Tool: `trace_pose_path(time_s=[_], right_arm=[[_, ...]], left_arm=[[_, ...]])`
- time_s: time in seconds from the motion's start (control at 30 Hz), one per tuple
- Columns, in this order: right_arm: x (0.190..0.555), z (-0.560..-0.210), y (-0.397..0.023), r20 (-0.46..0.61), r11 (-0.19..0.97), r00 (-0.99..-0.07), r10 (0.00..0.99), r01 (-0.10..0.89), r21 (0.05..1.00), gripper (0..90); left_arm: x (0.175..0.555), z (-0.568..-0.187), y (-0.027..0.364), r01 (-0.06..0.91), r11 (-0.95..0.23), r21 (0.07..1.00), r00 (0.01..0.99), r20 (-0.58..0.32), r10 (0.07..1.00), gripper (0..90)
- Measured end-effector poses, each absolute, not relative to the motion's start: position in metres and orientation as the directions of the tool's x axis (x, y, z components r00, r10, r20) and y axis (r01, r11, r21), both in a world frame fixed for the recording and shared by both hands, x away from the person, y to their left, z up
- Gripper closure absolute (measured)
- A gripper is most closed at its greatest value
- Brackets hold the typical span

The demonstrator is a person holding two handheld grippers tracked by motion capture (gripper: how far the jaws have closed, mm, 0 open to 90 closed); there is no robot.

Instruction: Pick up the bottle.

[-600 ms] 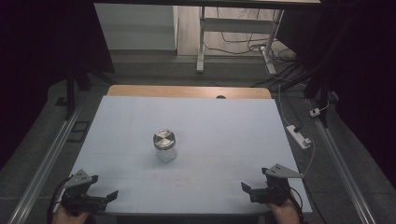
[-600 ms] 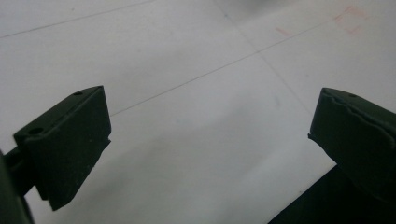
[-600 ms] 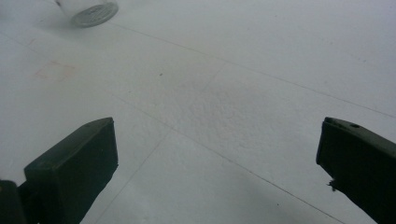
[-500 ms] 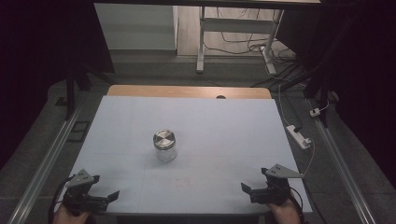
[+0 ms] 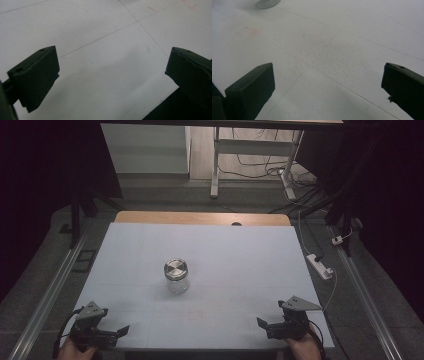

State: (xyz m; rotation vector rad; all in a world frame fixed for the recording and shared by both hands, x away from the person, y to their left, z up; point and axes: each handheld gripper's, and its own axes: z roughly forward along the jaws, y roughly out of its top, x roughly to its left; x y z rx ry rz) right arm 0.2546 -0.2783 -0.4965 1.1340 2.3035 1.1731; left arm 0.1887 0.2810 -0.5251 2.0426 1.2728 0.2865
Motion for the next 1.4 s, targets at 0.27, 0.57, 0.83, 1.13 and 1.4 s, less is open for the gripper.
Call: trace_pose_path(time_s=[0.27, 0.57, 0.83, 1.13, 1.4], right_arm=[[0.255, -0.497, -0.279, 0.073, 0.336, -0.619, 0.782, 0.518, 0.786, 0.0], [0.256, -0.497, -0.279, 0.077, 0.337, -0.618, 0.783, 0.525, 0.782, 0.0], [0.255, -0.497, -0.278, 0.077, 0.351, -0.638, 0.766, 0.515, 0.782, 0.0], [0.256, -0.497, -0.279, 0.087, 0.341, -0.634, 0.769, 0.521, 0.782, 0.0], [0.255, -0.498, -0.279, 0.080, 0.347, -0.636, 0.767, 0.517, 0.783, 0.0]], left_arm=[[0.190, -0.525, 0.284, 0.702, -0.252, 0.666, 0.494, -0.202, 0.845, 0.0], [0.191, -0.521, 0.278, 0.667, -0.288, 0.687, 0.519, -0.151, 0.842, 0.0], [0.194, -0.519, 0.273, 0.646, -0.307, 0.699, 0.536, -0.129, 0.834, 0.0], [0.201, -0.518, 0.269, 0.608, -0.335, 0.720, 0.591, -0.128, 0.796, 0.0], [0.207, -0.518, 0.265, 0.601, -0.317, 0.734, 0.600, -0.153, 0.785, 0.0]])
